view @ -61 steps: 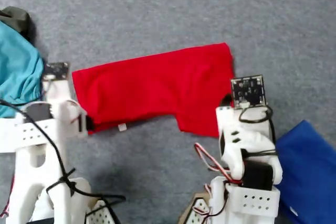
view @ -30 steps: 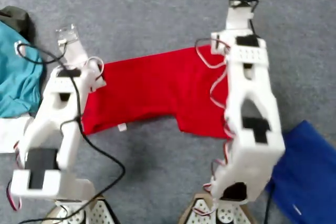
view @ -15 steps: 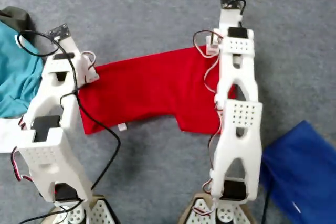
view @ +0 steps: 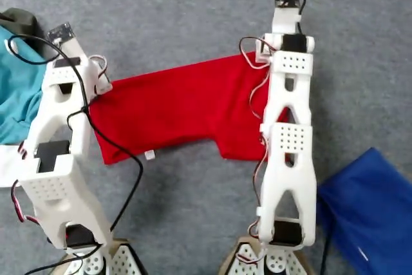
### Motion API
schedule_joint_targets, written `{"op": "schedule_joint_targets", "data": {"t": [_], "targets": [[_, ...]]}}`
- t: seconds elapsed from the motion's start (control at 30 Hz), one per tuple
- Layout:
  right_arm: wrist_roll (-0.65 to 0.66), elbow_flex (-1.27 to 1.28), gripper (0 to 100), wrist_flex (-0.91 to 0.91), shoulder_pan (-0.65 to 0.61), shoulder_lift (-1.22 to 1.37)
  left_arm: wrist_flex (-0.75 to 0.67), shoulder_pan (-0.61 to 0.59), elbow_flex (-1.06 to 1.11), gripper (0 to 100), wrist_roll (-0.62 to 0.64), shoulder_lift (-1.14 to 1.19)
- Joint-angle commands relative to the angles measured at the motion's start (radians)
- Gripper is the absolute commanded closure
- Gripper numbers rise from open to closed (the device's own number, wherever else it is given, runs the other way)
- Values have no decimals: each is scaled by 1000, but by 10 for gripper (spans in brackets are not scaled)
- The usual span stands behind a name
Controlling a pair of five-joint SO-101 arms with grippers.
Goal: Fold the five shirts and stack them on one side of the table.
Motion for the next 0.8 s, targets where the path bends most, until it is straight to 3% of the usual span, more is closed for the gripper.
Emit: {"op": "schedule_joint_targets", "data": {"t": [0.0,0.43,0.77], "targets": [[-5,-54,993,68,8,-65,41,18,-107,980,9,-74],[-58,-54,993,348,-7,-387,26,26,-155,980,61,70],[-123,76,993,358,-12,-355,23,26,-157,980,60,140]]}}
